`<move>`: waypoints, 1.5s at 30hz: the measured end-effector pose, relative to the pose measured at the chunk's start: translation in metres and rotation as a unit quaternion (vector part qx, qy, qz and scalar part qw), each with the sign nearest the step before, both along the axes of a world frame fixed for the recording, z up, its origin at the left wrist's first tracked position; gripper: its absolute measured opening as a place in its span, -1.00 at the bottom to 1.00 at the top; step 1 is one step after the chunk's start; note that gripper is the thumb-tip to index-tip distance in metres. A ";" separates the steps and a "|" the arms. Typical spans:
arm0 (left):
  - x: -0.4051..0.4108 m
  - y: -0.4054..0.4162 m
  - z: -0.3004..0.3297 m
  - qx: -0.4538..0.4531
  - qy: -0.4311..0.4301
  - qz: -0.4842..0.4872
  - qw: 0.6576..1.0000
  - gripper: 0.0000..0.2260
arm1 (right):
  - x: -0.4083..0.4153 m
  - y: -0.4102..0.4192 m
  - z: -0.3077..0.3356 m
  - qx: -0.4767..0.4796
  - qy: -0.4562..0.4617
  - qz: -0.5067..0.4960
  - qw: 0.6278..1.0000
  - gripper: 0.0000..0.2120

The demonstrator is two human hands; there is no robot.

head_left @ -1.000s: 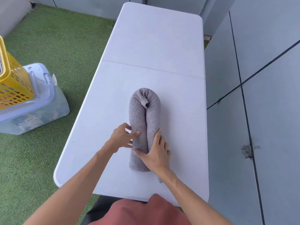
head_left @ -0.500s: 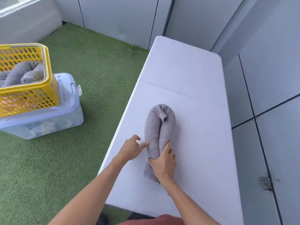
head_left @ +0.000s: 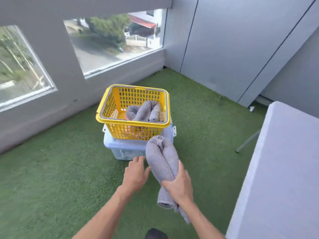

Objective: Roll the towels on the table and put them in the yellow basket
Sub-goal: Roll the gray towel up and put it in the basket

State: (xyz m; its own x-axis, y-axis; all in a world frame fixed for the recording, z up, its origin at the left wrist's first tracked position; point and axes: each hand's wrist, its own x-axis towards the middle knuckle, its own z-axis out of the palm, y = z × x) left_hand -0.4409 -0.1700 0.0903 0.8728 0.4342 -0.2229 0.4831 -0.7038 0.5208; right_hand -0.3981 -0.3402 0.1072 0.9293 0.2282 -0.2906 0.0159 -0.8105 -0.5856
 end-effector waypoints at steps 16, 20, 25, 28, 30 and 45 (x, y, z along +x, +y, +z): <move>0.197 0.304 -0.042 0.064 -0.014 0.046 0.997 -0.64 | 0.233 0.326 -0.045 -0.002 0.028 0.101 0.995 0.02; 0.233 0.348 -0.057 0.075 0.001 0.047 0.996 -0.68 | 0.269 0.372 -0.057 -0.035 0.051 0.100 0.993 0.00; 0.273 0.403 -0.085 0.118 0.018 0.024 0.993 -0.71 | 0.294 0.420 -0.078 -0.041 0.082 0.083 0.992 0.01; 0.294 0.432 -0.101 0.128 0.017 -0.018 0.991 -0.63 | 0.300 0.445 -0.095 -0.052 0.091 0.063 0.992 0.00; 0.309 0.453 -0.117 0.137 0.018 -0.049 0.989 -0.58 | 0.303 0.466 -0.108 -0.052 0.099 0.045 0.993 0.00; 0.347 0.494 -0.188 0.165 0.008 -0.077 0.983 -0.48 | 0.306 0.543 -0.285 -0.120 0.170 0.066 0.976 0.04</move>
State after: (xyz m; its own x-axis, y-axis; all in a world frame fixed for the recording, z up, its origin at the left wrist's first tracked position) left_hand -0.0934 0.3236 -0.0980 0.9315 0.3481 -0.1058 0.3637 -0.8985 0.2459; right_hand -0.0925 0.2030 -0.1776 0.7366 0.2267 -0.6372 -0.0334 -0.9288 -0.3691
